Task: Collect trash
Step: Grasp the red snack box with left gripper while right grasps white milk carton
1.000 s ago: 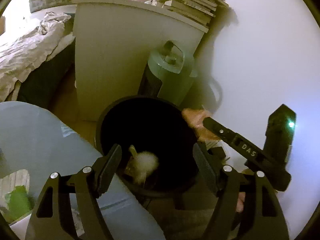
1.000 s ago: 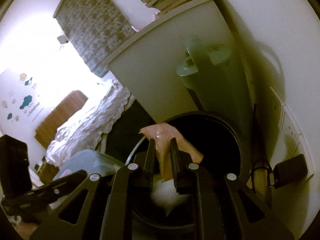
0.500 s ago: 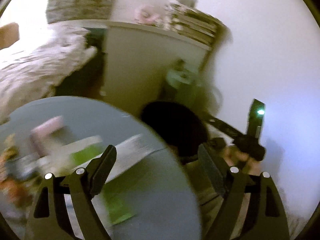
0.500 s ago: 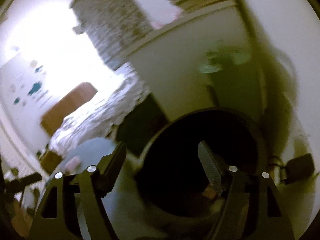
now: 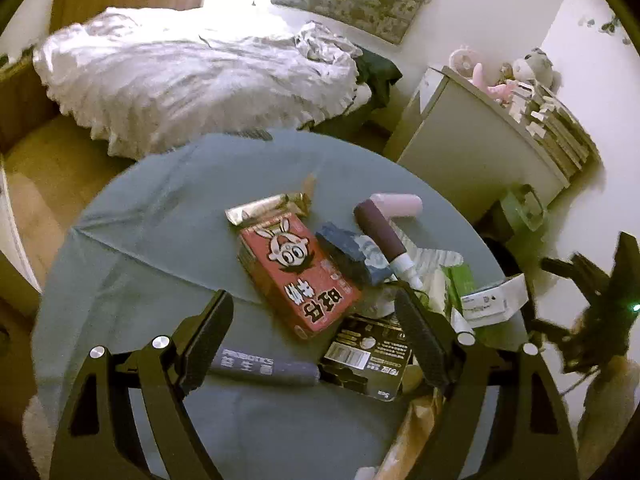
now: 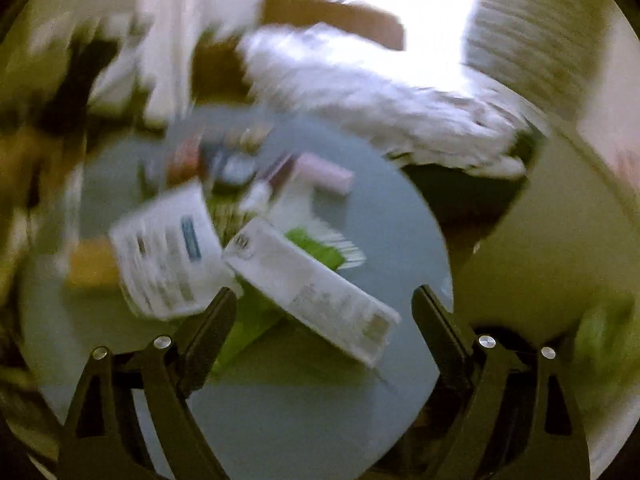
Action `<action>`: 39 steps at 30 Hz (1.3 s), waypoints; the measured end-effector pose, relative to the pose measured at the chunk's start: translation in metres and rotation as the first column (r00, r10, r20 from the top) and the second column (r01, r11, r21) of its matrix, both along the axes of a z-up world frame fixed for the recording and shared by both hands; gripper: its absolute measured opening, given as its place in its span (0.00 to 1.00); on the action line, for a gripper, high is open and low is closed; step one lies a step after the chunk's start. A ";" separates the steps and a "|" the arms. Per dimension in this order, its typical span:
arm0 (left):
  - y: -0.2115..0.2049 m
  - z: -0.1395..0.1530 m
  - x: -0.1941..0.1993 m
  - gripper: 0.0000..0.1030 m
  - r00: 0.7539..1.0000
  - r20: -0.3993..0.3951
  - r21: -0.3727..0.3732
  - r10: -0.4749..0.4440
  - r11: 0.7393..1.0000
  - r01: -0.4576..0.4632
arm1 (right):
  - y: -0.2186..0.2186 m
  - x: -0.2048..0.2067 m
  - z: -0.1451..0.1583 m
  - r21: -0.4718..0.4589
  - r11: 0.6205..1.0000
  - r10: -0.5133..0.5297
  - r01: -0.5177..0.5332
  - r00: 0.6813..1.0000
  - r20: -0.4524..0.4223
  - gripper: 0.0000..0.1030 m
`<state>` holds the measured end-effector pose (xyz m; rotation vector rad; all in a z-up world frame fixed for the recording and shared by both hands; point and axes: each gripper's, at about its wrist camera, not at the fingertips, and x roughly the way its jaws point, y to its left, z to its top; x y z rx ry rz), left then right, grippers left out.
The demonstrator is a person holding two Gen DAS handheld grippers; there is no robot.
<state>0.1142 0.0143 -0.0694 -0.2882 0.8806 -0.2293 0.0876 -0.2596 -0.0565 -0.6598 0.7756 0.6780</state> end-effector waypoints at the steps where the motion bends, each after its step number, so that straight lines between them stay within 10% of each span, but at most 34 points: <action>1: -0.003 -0.002 0.003 0.79 1.000 -0.009 0.000 -0.002 1.000 0.002 | 0.009 0.002 -0.005 -0.044 0.999 0.030 -0.031 0.999 -0.010 0.85; 5: -0.013 -0.008 0.010 0.80 0.999 -0.021 0.010 -0.024 1.000 0.024 | 0.037 0.015 -0.031 -0.193 0.973 0.113 -0.127 0.990 -0.082 0.84; 7: -0.018 -0.014 0.019 0.80 0.999 -0.042 0.037 -0.022 0.999 0.024 | 0.039 0.021 -0.037 -0.195 0.974 0.094 -0.113 0.990 -0.105 0.61; 10: -0.017 -0.028 0.033 0.77 0.997 -0.080 0.081 -0.001 0.997 0.007 | 0.037 0.025 -0.036 -0.122 0.991 0.046 -0.061 0.992 -0.121 0.42; 21: -0.011 -0.032 0.046 0.63 0.996 -0.063 0.064 -0.056 0.996 0.060 | 0.004 0.008 -0.003 0.239 0.951 -0.181 0.196 0.980 -0.082 0.40; 28: -0.004 -0.026 0.034 0.42 0.996 -0.029 0.014 -0.089 0.996 0.090 | -0.055 -0.011 0.019 0.619 0.704 -0.288 0.348 0.937 -0.200 0.40; 39: -0.013 0.013 0.007 0.29 0.993 0.081 0.013 -0.084 0.996 0.083 | -0.122 -0.032 0.003 0.768 0.499 -0.352 0.401 0.904 -0.243 0.40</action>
